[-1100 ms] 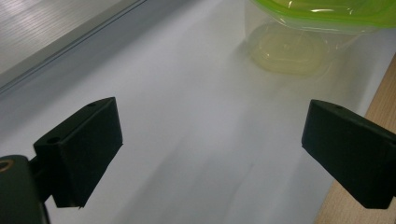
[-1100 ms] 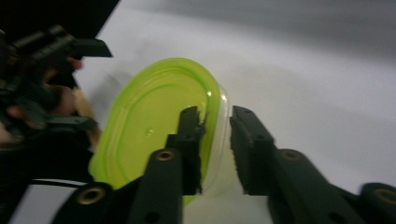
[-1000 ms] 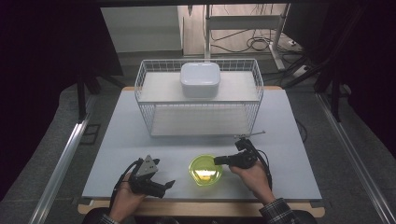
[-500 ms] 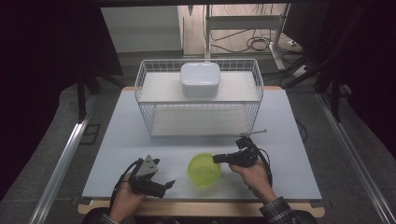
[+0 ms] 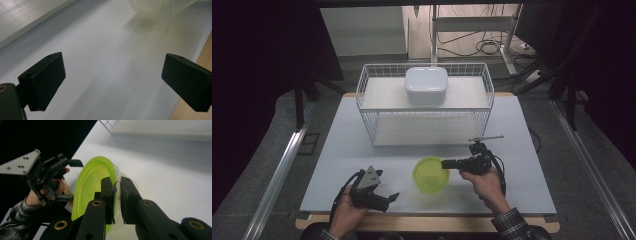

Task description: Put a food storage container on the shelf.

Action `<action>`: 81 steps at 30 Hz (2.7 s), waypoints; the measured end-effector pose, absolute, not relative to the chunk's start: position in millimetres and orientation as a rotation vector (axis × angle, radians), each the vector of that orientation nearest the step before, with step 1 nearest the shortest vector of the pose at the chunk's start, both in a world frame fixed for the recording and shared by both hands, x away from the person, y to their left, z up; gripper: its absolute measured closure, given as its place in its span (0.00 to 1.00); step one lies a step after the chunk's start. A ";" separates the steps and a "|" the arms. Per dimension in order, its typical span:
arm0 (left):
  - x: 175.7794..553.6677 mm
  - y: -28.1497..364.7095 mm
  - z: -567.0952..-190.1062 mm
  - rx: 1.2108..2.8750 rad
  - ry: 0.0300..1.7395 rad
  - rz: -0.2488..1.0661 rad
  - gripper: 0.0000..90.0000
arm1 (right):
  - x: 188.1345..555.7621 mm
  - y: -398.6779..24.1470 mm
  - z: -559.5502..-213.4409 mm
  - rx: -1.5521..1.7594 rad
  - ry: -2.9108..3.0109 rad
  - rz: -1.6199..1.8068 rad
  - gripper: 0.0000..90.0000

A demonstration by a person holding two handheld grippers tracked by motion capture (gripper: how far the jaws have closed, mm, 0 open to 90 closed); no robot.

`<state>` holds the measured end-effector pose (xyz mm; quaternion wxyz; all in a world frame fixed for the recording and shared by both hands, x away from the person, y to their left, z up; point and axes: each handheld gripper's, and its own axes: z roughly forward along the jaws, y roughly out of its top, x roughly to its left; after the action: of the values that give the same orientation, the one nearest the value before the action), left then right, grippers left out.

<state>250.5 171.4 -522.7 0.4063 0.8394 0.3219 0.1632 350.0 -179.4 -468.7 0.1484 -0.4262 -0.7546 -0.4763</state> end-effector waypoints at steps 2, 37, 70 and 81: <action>250.6 171.3 -522.7 2.117 0.811 0.411 0.05 | 350.7 -180.6 -464.9 -1.224 -2.164 -1.388 0.92; 252.3 171.6 -522.8 2.119 0.804 0.411 0.05 | 375.7 -190.5 -359.3 -1.174 -2.029 -1.718 0.93; 252.4 172.2 -522.5 2.110 0.803 0.394 0.05 | 464.0 -152.3 -264.7 -1.343 -1.860 -1.872 0.93; 252.5 171.9 -522.5 2.116 0.793 0.394 0.05 | 478.9 -145.1 -264.1 -1.423 -1.903 -1.846 0.90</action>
<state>252.5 171.9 -522.5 0.4112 0.8408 0.3153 0.1566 478.9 -145.1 -264.1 0.0661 -0.4719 -0.6310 -0.6122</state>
